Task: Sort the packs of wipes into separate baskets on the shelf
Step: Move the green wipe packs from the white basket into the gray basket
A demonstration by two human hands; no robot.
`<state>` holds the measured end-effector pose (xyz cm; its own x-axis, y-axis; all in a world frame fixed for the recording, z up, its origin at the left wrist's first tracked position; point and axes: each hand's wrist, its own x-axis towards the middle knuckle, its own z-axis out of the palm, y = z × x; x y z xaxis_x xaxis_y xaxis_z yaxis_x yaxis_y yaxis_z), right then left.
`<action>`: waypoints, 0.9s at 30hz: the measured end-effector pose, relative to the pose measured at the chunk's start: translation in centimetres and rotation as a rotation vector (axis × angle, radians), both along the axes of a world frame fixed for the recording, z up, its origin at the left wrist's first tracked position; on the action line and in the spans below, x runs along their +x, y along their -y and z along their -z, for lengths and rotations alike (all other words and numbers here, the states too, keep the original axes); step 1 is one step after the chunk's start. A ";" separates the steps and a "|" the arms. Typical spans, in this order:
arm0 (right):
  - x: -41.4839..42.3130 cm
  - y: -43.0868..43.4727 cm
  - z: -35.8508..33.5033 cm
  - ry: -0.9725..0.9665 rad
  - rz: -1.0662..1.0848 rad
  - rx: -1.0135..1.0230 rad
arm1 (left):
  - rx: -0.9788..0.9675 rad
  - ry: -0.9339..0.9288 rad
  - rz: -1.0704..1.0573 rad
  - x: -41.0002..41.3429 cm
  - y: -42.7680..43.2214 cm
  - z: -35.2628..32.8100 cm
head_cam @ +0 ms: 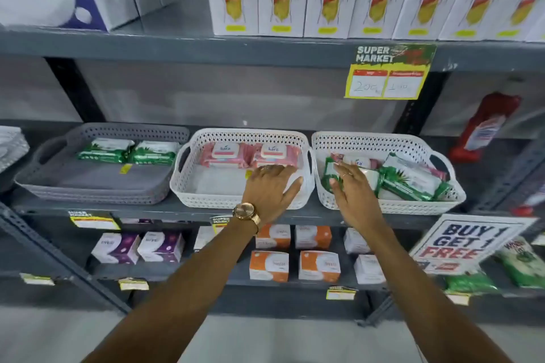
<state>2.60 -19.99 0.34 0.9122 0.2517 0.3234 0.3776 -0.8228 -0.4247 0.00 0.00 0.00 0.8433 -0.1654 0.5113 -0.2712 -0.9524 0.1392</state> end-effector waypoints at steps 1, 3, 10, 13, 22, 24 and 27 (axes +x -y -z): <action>0.7 0.4 0.2 -0.025 0.015 0.002 | -0.003 -0.048 -0.017 0.4 0.2 0.4; 2.3 1.5 0.4 -0.111 0.034 -0.023 | -0.026 -0.098 -0.033 1.6 0.7 1.6; 7.3 4.4 0.0 -0.358 0.004 -0.246 | 0.100 -0.144 -0.108 2.7 1.7 4.5; 8.3 4.5 0.5 -0.250 -0.030 -0.394 | 0.140 -0.066 -0.122 2.3 1.9 4.6; 10.3 6.1 1.0 -0.181 -0.110 -0.520 | 0.126 0.024 -0.168 2.4 2.3 5.0; 10.2 6.2 1.1 -0.179 -0.104 -0.489 | 0.123 0.038 -0.163 2.5 2.4 5.0; 10.1 6.2 1.2 -0.159 -0.088 -0.446 | 0.120 0.046 -0.144 2.4 2.2 5.2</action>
